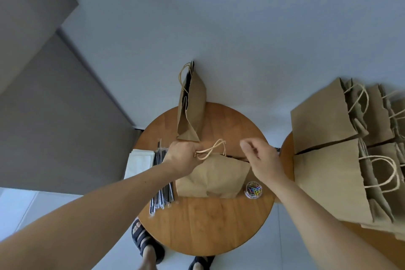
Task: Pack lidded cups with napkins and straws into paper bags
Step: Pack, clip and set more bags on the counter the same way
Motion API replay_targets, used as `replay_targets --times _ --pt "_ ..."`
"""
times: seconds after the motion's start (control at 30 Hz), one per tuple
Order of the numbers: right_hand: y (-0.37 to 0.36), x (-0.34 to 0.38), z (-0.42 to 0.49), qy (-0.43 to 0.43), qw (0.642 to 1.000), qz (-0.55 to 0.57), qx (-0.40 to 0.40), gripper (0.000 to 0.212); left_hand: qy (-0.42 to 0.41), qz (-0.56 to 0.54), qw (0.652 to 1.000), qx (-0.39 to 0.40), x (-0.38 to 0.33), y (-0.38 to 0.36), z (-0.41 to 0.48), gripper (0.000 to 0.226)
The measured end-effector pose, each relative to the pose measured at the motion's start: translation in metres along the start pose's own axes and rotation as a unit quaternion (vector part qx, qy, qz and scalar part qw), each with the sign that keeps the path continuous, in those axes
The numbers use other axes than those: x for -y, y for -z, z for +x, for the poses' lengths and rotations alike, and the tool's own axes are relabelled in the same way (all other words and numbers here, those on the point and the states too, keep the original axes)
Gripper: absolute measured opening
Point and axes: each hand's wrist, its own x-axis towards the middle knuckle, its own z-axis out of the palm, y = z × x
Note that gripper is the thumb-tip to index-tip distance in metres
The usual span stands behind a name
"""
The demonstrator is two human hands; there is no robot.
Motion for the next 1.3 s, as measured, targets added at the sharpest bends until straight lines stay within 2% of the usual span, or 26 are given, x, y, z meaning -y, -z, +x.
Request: replay_targets --times 0.07,0.1,0.2,0.27,0.33,0.53,0.63,0.8,0.9,1.0,1.13,1.2,1.3 --pt "0.005 -0.026 0.000 -0.078 0.994 -0.012 -0.080 0.016 0.009 -0.003 1.000 0.013 0.000 -0.001 0.001 0.013" --pt "0.006 -0.044 -0.001 -0.130 0.988 -0.043 -0.074 0.017 0.014 -0.005 1.000 0.016 0.001 -0.001 0.000 0.014" --pt "-0.002 -0.099 -0.015 -0.216 0.950 -0.207 0.091 0.026 0.018 -0.022 1.000 -0.009 0.004 -0.001 -0.001 0.034" --pt "-0.014 -0.122 -0.029 -0.220 0.922 -0.265 0.180 0.024 0.017 -0.015 1.000 -0.019 0.003 -0.002 0.000 0.034" --pt "-0.024 -0.139 -0.041 -0.214 0.909 -0.280 0.220 0.021 0.019 -0.002 1.000 -0.017 0.001 -0.004 0.000 0.018" --pt "-0.051 -0.154 -0.045 -0.222 0.876 -0.338 0.261 0.026 0.004 -0.023 0.999 -0.044 0.004 -0.010 -0.003 0.014" --pt "-0.059 -0.153 -0.043 -0.220 0.863 -0.370 0.265 0.030 0.009 -0.033 0.999 -0.039 0.006 -0.012 -0.005 0.026" --pt "-0.059 -0.150 -0.045 -0.238 0.877 -0.343 0.239 0.032 0.017 -0.035 0.999 -0.035 0.001 -0.011 -0.005 0.038" --pt "-0.056 -0.149 -0.048 -0.224 0.897 -0.320 0.208 0.030 0.026 -0.031 0.999 -0.025 -0.001 -0.011 -0.006 0.027" --pt "-0.052 -0.147 -0.052 -0.211 0.917 -0.286 0.182 0.027 0.036 -0.024 0.999 -0.021 -0.001 -0.010 -0.007 0.028" --pt "-0.045 -0.132 -0.053 -0.225 0.944 -0.222 0.098 0.021 0.045 -0.012 0.999 -0.015 -0.001 -0.010 -0.007 0.023" --pt "-0.037 -0.114 -0.056 -0.185 0.964 -0.179 0.067 0.012 0.053 0.000 0.999 -0.009 -0.004 -0.009 -0.007 0.022" --pt "-0.018 -0.075 -0.057 -0.051 0.992 -0.113 0.016 0.011 0.066 -0.003 0.998 -0.002 -0.009 -0.005 -0.005 0.031"
